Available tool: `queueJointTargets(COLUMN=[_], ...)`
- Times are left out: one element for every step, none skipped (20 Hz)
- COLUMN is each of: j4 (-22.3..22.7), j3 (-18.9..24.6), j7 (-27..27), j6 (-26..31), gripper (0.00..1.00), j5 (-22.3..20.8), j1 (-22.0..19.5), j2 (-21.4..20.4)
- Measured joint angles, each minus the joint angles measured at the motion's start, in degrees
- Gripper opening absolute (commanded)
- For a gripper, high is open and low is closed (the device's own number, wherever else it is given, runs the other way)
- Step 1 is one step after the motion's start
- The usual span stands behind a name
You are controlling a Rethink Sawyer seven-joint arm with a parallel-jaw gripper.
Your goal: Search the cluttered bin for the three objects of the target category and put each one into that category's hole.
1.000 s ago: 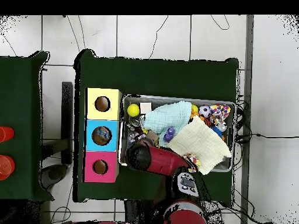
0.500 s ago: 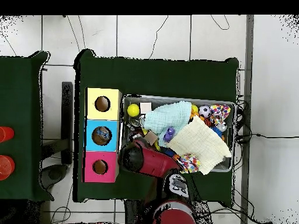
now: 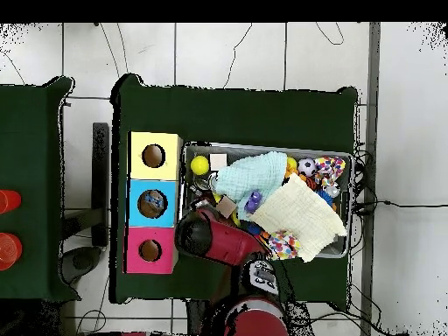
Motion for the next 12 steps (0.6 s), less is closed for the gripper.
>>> queueJointTargets(j4=[0.00, -0.02, -0.01, -0.01, 0.00, 0.00, 0.00, 0.02, 0.07, 0.17, 0.22, 0.27], j3=[0.02, 0.03, 0.09, 0.15, 0.18, 0.21, 0.29, 0.39, 0.59, 1.04, 1.20, 1.37], j7=[0.00, 0.00, 0.00, 0.00, 0.00, 0.00, 0.00, 0.00, 0.00, 0.00, 0.00, 0.00], j6=[-0.22, -0.39, -1.48, -2.21, -2.60, -2.98, -3.86, -4.34, -4.86, -5.14, -5.13, -5.14], gripper=[1.00, 1.00, 1.00, 1.00, 1.00, 1.00, 1.00, 1.00, 1.00, 1.00, 1.00, 1.00], j5=[0.00, 0.01, 0.00, 0.00, 0.00, 0.00, 0.00, 0.00, 0.00, 0.00, 0.01, 0.00], j1=[-0.04, -0.05, -0.19, -0.34, -0.42, -0.51, -0.74, -0.93, -1.26, -1.86, -2.03, -2.18], j2=[0.24, 0.36, 0.94, 1.32, 1.51, 1.69, 2.10, 2.33, 2.63, 3.00, 3.09, 3.16])
